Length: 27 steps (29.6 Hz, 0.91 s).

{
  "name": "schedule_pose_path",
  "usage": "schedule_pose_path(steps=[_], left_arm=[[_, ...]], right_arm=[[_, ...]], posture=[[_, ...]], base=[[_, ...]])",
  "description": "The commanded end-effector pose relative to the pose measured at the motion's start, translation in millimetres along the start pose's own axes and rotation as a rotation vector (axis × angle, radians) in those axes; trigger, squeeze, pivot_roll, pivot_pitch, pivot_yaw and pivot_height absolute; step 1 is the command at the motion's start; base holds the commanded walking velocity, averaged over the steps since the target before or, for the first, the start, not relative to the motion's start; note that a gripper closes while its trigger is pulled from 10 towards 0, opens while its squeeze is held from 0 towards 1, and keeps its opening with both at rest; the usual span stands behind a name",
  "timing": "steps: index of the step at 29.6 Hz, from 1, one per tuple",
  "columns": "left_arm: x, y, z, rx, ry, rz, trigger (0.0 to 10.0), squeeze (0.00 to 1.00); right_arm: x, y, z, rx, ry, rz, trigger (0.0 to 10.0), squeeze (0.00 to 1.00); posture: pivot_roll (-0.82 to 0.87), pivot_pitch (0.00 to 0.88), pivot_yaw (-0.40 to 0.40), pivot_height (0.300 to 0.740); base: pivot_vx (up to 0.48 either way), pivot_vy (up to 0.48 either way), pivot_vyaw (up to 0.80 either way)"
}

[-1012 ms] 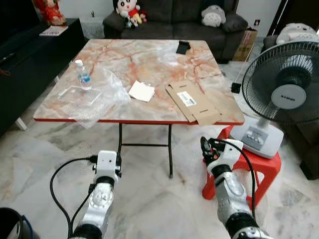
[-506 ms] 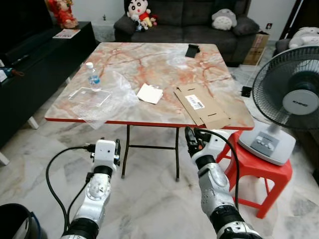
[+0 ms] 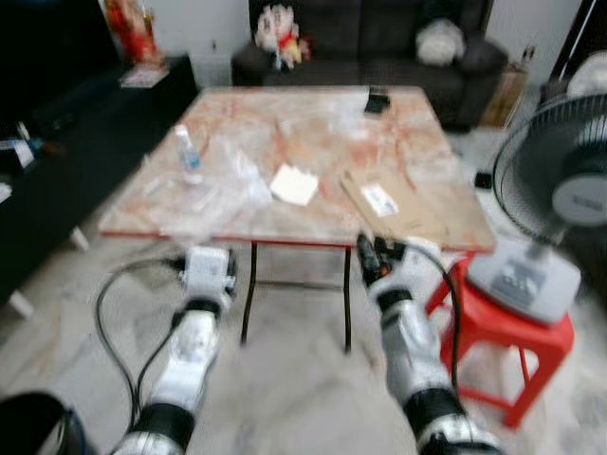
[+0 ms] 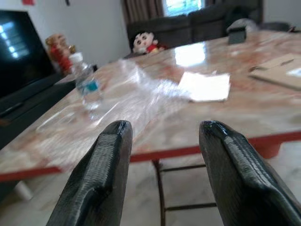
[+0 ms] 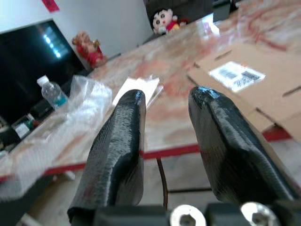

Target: Picking trash to rubbish bin

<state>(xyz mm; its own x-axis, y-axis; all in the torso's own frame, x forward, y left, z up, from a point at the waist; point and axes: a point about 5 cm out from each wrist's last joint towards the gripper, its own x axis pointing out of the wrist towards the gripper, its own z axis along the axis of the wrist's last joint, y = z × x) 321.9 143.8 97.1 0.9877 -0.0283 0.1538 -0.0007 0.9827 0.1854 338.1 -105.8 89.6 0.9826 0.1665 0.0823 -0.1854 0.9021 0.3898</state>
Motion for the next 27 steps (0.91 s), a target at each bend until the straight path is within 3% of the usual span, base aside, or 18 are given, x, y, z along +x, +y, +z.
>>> schedule_pose_path(steps=[1,13,19,25,26,27], left_arm=[[1.7,9.0,0.9,0.03,0.004,0.011,10.0,0.0],[0.8,6.9,4.3,0.028,-0.001,0.0,10.0,0.0],[1.5,4.8,4.4,0.024,0.001,-0.005,10.0,0.0],[5.8,4.5,7.2,0.024,-0.001,-0.01,10.0,0.0],[6.3,5.0,7.6,0.025,-0.002,-0.01,10.0,0.0],[6.4,5.4,7.5,0.025,-0.003,-0.01,10.0,0.0]], right_arm=[[6.8,13.0,5.0,-0.004,-0.015,0.036,10.0,0.0],[6.6,20.2,4.2,0.02,-0.023,0.055,10.0,0.0],[7.4,21.2,5.3,0.025,-0.024,0.066,10.0,0.0],[9.2,21.6,7.5,0.026,-0.035,0.07,10.0,0.0],[9.9,22.3,8.2,0.027,-0.036,0.071,10.0,1.0],[10.2,22.8,8.3,0.027,-0.036,0.072,10.0,1.0]], posture=[[0.0,0.0,0.027,0.74],[0.0,0.0,0.032,0.74],[0.0,0.0,0.029,0.74],[0.0,0.0,0.031,0.74],[0.0,0.0,0.029,0.74],[0.0,0.0,0.03,0.74]], base=[[0.307,0.0,0.0],[0.303,0.0,0.0],[0.304,0.0,-0.79],[0.301,0.0,0.0],[0.307,0.0,0.0],[0.3,0.0,0.0]])
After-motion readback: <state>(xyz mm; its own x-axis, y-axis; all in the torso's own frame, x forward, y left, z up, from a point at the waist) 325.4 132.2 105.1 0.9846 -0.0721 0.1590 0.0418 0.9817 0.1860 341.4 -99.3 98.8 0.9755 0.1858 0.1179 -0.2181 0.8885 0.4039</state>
